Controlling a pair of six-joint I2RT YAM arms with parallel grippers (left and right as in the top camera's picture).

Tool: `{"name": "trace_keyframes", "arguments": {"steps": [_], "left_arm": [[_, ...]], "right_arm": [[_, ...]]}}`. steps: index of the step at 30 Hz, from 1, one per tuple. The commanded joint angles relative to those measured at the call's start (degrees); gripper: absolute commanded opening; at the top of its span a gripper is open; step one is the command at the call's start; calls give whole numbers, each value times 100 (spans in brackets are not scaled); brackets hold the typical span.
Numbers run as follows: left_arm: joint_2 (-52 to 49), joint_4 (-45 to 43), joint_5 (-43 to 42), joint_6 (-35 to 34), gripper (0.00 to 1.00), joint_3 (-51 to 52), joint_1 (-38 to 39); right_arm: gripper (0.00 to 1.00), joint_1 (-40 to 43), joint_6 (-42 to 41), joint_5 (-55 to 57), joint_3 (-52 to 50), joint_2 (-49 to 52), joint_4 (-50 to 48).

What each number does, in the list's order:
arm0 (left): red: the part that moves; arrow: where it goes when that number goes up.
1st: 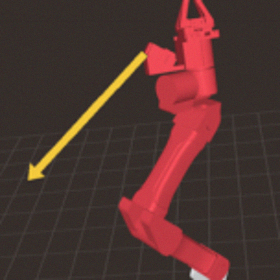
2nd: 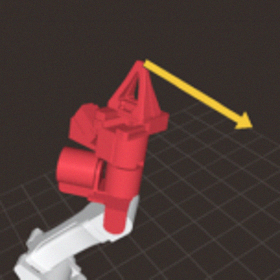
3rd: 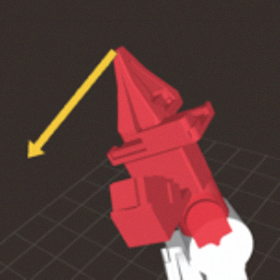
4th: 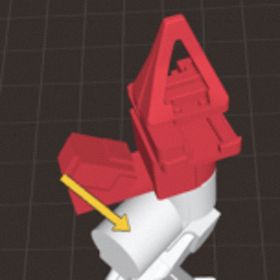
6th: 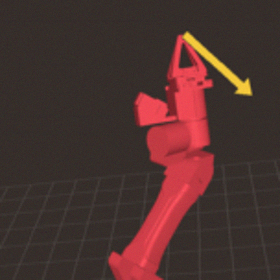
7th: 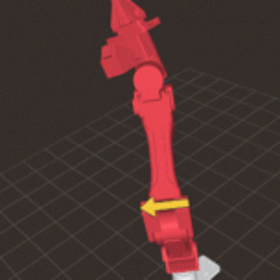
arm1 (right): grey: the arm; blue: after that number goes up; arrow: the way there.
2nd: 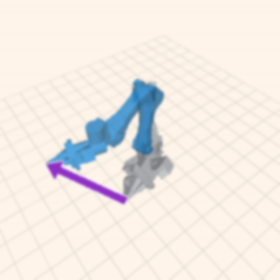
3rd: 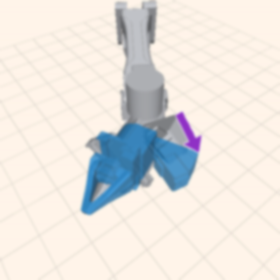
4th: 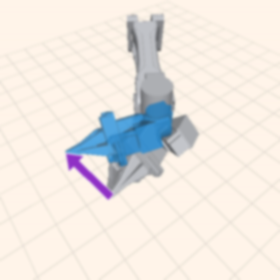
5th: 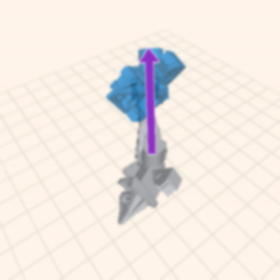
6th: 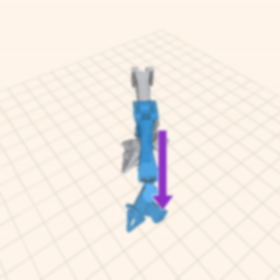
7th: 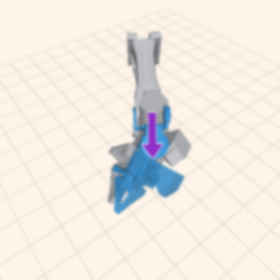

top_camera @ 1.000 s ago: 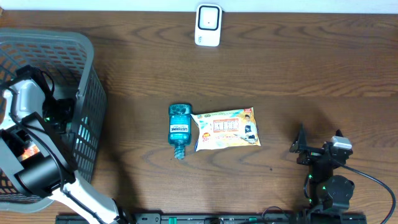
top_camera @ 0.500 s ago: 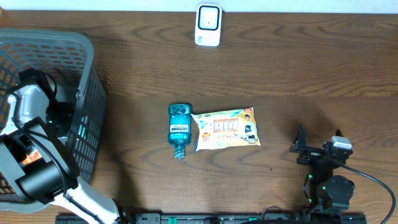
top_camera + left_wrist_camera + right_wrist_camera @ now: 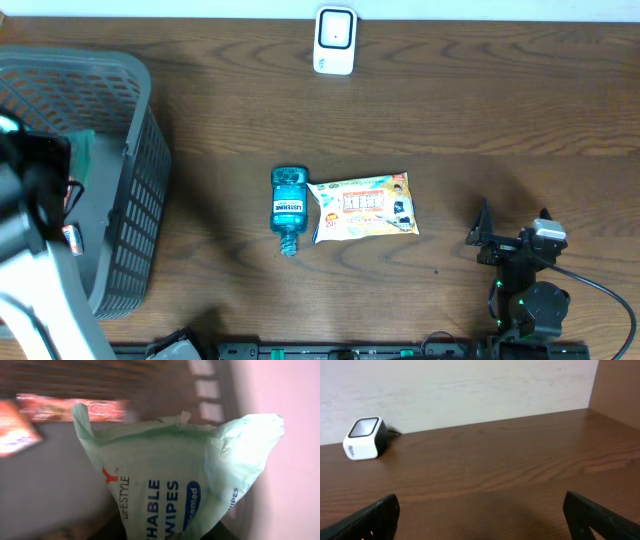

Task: Scan the item barcode
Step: 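Reach the left gripper into the basket and grasp the small teal wipes pack, then carry the small teal pack out and drop it behind the wipes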

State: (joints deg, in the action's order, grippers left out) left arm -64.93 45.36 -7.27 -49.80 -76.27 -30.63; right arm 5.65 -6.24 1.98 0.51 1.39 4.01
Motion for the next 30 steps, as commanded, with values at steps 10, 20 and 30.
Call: {"name": "trace_keyframes", "arguments": {"steps": [10, 20, 30], "left_arm": [[1147, -133, -2304, 638, 31, 17, 2400], [-229, -184, -859, 776, 31, 195, 5668], [-2389, -1172, -407, 214, 32, 195, 7034]], "right_arm": [[99, -7, 74, 26, -20, -24, 2], [99, -7, 74, 26, -20, -24, 4], [99, -7, 74, 26, -20, -24, 4]]}}
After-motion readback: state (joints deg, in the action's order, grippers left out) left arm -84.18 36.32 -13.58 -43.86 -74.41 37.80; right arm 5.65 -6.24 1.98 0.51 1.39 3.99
